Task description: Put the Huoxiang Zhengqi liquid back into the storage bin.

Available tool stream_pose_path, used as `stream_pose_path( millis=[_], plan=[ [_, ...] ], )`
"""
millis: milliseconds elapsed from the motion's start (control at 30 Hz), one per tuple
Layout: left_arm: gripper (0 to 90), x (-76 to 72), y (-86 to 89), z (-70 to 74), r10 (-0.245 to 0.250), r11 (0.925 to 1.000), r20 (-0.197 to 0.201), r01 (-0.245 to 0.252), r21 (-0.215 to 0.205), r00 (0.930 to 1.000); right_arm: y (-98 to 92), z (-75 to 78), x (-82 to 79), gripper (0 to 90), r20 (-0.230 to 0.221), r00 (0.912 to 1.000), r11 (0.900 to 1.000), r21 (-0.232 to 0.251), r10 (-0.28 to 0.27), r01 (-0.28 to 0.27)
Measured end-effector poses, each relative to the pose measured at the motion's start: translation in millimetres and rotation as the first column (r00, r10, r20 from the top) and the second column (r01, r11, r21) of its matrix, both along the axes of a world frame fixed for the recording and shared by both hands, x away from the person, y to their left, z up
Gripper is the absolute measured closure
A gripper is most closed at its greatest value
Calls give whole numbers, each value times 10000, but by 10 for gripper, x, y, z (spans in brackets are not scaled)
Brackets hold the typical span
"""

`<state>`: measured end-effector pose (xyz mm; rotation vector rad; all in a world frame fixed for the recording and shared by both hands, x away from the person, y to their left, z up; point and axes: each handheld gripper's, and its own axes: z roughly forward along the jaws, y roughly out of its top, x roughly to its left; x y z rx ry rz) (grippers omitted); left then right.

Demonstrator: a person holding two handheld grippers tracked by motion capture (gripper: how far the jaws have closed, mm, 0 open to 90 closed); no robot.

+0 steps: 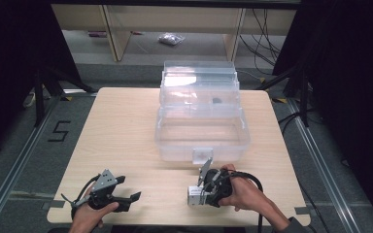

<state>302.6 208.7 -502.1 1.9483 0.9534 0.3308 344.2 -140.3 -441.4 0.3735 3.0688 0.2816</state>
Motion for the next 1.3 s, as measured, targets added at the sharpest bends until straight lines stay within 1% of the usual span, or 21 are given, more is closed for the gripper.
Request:
stream_pose_path(
  millis=[33,100,167,200,267,333,367,400,433,467,533,600,667,867,967,1000,1033,1067,1167,1200,1300],
  plan=[
    [147,0,2,0,-5,10000,-1,5,5,10000,6,4,-9,523,-130,9998,9999,-62,-137,136],
    [148,2,1,-2,-12,10000,0,12,2,10000,9,-5,20,549,-55,9997,9996,-87,250,-250],
    [148,-1,-9,-5,43,9999,7,-43,-119,10000,30,5,21,561,-129,9993,9990,-259,360,-364],
    [148,-1,-4,-2,11,10000,5,-11,-54,10000,33,13,11,565,-126,9997,9992,-351,198,-202],
    [148,0,1,0,1,10000,0,-1,-12,10000,49,11,31,575,-190,9986,9979,-413,499,-507],
    [148,0,1,0,4,10000,-1,-4,-15,10000,53,17,22,584,-183,9989,9978,-496,421,-429],
    [148,0,1,-1,-2,10000,-4,2,-8,10000,75,26,44,601,-172,9954,9935,-634,938,-947],
    [147,-1,-9,-5,39,9999,0,-39,-119,10000,81,29,33,607,-164,9969,9945,-694,775,-785],
    [148,-1,-8,-4,34,9999,-6,-34,-105,10000,88,40,47,615,-258,9956,9919,-869,905,-924],
    [148,1,3,0,-28,10000,-7,28,22,10000,98,26,71,628,-147,9915,9888,-729,1297,-1304],
    [148,0,2,2,7,10000,-33,-7,26,10000,115,50,53,642,-327,9945,9899,-988,993,-1021],
    [148,0,5,3,-9,10000,-31,10,44,10000,140,40,87,646,-301,9867,9816,-1010,1598,-1621],
    [148,0,5,3,-3,10000,-40,3,28,10000,156,55,80,647,-350,9871,9805,-1150,1565,-1596],
    [148,1,4,2,12,10000,-47,-12,25,10000,139,105,58,650,-305,9915,9854,-1108,1267,-1293],
    [148,-3,0,2,27,10000,-2,-27,-42,10000,116,191,54,650,-197,9936,9869,-1157,1110,-1125],
    [148,-3,4,6,35,10000,-28,-35,22,10000,97,238,65,650,-146,9921,9871,-996,1248,-1256],
    [148,-1,5,6,22,10000,-23,-22,28,10000,90,263,52,650,-182,9948,9892,-1058,1005,-1019],
    [148,0,6,5,12,10000,-28,-12,38,10000,71,273,86,650,-128,9892,9861,-790,1459,-1464],
    [148,-1,4,4,14,10000,-31,-14,24,10000,54,318,79,650,-202,9929,9895,-830,1169,-1182],
    [147,0,6,5,15,10000,-35,-15,29,10000,37,352,116,650,-14,9873,9849,-703,1587,-1584],
    [148,2,4,1,55,10000,-68,-55,-7,10000,27,413,138,650,-2,9849,9826,-682,1731,-1727]
  ],
)
